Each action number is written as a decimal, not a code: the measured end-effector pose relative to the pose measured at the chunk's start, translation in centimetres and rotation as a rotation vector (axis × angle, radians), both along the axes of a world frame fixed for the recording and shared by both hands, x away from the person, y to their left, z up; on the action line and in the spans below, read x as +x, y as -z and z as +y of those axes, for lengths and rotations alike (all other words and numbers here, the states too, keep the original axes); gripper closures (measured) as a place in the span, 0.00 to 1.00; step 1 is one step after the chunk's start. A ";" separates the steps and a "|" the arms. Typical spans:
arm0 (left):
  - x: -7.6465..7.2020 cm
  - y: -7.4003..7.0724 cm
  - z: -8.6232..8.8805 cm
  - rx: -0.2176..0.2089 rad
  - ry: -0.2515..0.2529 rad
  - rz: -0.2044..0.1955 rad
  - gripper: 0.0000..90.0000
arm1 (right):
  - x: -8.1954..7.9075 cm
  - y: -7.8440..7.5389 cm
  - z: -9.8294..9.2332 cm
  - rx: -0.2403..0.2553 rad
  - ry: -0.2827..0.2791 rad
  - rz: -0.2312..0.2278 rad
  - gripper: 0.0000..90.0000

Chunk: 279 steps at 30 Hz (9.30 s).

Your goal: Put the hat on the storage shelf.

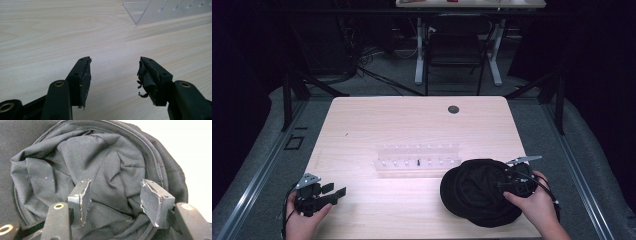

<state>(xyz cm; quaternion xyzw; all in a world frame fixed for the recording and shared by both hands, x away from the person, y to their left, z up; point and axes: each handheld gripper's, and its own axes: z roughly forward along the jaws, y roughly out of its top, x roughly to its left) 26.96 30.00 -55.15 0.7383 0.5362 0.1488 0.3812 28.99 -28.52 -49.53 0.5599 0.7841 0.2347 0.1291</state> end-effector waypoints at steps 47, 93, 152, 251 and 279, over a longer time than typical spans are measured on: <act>-0.1 0.5 -0.2 0.009 0.015 0.023 0.51 | 5.1 -0.6 -6.0 -0.038 0.170 0.395 0.74; 0.0 0.8 -0.2 0.015 0.008 0.030 0.53 | 6.5 2.4 -7.7 0.042 0.187 0.505 0.78; 0.0 0.9 -0.2 0.016 0.003 0.038 0.54 | 4.7 -4.2 -7.9 0.360 0.126 0.494 0.98; 0.1 1.1 -0.2 0.004 0.003 0.041 0.55 | 7.8 -20.0 -1.6 0.918 -0.041 0.205 0.98; 0.2 1.1 -0.2 0.002 0.010 0.042 0.55 | 11.7 -18.8 5.6 0.942 -0.111 0.243 0.98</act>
